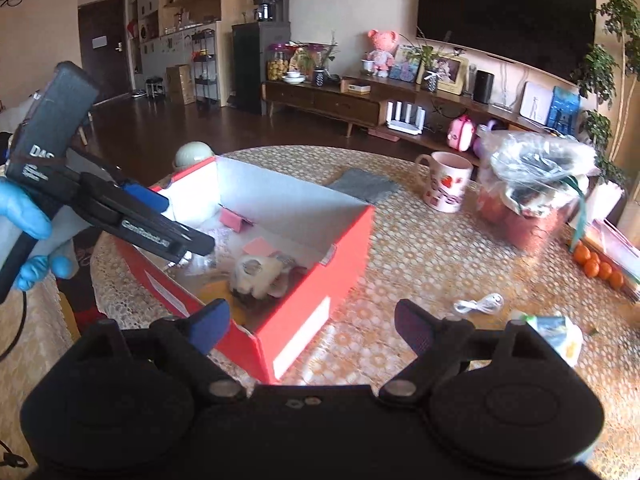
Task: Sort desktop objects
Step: 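Move both tools back over the table toward the cable and tissue packet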
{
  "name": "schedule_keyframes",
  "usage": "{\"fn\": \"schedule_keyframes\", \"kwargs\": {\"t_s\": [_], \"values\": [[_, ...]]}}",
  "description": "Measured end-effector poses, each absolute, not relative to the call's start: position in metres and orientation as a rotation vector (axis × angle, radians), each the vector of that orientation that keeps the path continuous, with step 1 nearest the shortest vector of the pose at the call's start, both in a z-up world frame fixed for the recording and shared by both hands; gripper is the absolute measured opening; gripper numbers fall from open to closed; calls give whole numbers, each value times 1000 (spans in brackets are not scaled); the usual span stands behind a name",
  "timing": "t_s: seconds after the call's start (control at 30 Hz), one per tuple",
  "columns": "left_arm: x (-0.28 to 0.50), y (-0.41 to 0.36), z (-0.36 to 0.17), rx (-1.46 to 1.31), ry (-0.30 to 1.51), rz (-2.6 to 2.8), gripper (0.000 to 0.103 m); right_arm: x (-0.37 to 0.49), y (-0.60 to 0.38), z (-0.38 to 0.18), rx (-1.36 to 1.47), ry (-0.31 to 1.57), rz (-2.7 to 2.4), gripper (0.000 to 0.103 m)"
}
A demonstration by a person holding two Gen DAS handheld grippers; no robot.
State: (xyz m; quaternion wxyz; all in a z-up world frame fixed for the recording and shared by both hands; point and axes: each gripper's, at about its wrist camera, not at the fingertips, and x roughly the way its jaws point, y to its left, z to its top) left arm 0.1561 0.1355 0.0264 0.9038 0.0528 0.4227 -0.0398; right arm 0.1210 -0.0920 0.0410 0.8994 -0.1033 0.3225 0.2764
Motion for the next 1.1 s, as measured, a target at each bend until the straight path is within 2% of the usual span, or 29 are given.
{"fn": "schedule_keyframes", "kwargs": {"t_s": [0.2,0.33,0.7,1.1], "values": [[151,100,30,122,866,-159,90,118,-135,34,-224,683,495,90],[150,72,29,134,864,-215,102,119,-164,25,-208,709,440,90],[155,-2,26,181,861,-350,102,123,-234,1,-182,766,326,90],[205,-54,18,234,845,-383,102,162,-283,-12,-166,804,230,90]]}}
